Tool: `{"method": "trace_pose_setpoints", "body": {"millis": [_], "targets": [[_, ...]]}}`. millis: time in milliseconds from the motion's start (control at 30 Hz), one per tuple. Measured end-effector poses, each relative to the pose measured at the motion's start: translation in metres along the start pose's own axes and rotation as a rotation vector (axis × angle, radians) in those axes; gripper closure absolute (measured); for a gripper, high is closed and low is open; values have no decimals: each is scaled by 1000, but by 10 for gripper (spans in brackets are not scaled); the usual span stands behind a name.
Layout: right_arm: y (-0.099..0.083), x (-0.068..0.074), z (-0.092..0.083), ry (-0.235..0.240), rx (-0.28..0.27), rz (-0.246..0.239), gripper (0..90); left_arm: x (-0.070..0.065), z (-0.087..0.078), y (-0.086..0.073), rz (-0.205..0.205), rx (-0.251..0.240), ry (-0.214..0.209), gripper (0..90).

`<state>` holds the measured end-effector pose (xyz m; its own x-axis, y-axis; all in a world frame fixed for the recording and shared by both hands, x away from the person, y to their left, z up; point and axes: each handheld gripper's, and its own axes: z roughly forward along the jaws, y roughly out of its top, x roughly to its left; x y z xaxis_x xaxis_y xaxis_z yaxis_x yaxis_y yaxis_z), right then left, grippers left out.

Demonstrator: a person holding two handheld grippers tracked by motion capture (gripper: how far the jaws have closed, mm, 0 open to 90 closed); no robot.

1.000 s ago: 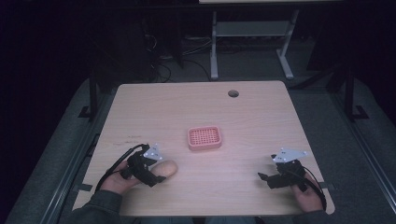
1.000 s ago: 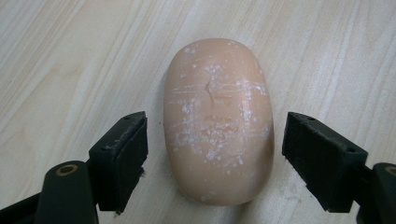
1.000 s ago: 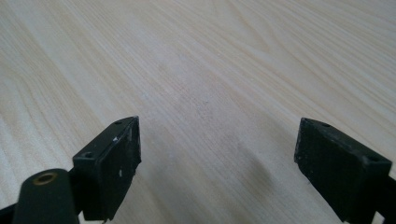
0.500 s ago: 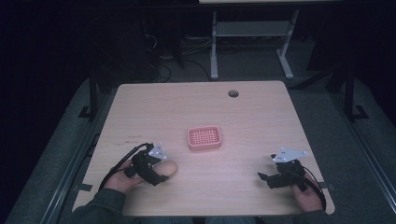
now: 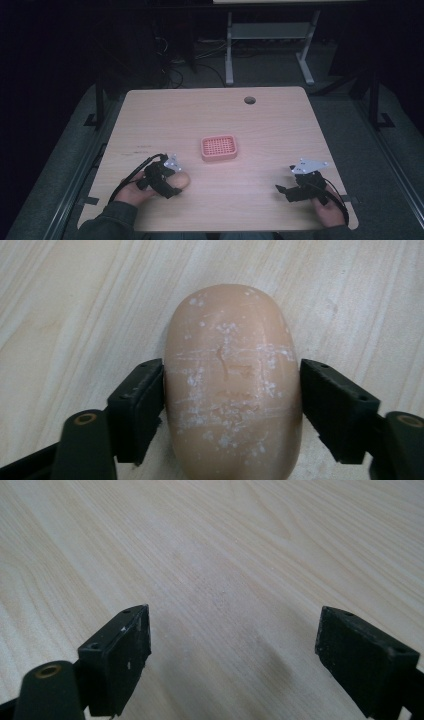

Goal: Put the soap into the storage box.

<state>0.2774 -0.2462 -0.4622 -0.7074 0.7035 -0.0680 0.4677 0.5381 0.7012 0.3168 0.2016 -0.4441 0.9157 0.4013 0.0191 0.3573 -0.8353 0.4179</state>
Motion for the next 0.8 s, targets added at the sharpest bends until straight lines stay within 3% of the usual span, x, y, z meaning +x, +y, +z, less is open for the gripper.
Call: {"method": "trace_pose_setpoints", "body": {"millis": [400,800], "targets": [[0,0,0,0,-1,-3,141,0,1,0,-7,1,3,312],[0,0,0,0,-3,1,142,-3,-7,4,28,-2,12,320]]}}
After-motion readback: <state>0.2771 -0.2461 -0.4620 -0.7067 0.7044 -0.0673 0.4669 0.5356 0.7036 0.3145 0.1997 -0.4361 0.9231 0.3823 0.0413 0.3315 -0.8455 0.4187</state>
